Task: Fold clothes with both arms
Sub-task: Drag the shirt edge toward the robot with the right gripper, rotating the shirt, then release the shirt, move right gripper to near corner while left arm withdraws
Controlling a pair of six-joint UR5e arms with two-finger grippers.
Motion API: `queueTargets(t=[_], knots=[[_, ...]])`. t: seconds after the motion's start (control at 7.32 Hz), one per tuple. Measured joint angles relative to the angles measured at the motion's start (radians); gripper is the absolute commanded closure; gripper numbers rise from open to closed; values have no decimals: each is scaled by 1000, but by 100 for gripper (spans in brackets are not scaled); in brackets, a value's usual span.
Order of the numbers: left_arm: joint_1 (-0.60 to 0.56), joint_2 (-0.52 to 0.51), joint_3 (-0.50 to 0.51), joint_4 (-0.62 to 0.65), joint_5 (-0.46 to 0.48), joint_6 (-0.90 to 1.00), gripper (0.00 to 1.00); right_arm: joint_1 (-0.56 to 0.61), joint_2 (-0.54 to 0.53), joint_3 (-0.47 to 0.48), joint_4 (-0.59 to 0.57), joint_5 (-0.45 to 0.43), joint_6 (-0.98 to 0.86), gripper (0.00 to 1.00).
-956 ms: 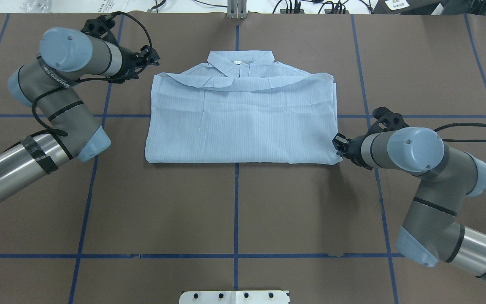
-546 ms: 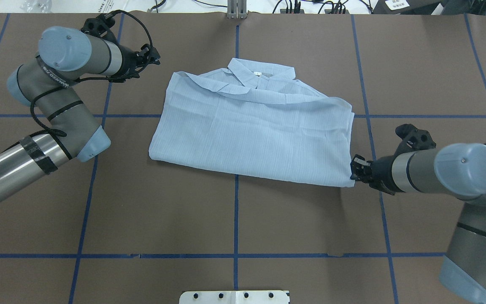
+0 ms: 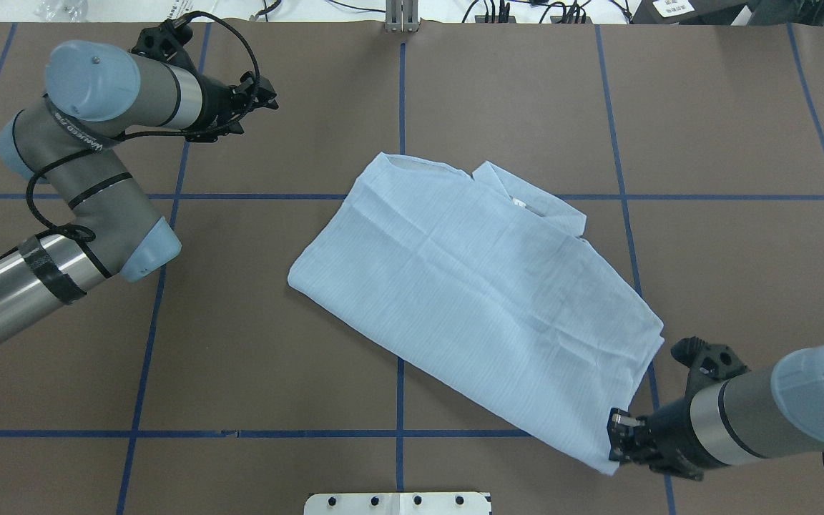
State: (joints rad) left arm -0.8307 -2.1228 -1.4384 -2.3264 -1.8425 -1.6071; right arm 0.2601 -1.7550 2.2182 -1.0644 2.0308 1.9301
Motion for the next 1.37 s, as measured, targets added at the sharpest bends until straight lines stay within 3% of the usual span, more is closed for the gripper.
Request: queueTargets(t=[0.14,0.27,0.68,0.96,1.37], knots=[[9,32,-55,0,-35,-35,22,-40,-4,6,0,93,7,59],[32,59,-104,-1,-52,-79,22,-86,-3,14,0,139,22,1],[153,147,-266,44,-52,-216,22,-74,3,37,1,172,63,0],[274,176,-364,179,20,-282,22,96,45,29,0,217,65,0],[396,167,-378,286,107,-301,26,373,200,-99,0,230,43,0]])
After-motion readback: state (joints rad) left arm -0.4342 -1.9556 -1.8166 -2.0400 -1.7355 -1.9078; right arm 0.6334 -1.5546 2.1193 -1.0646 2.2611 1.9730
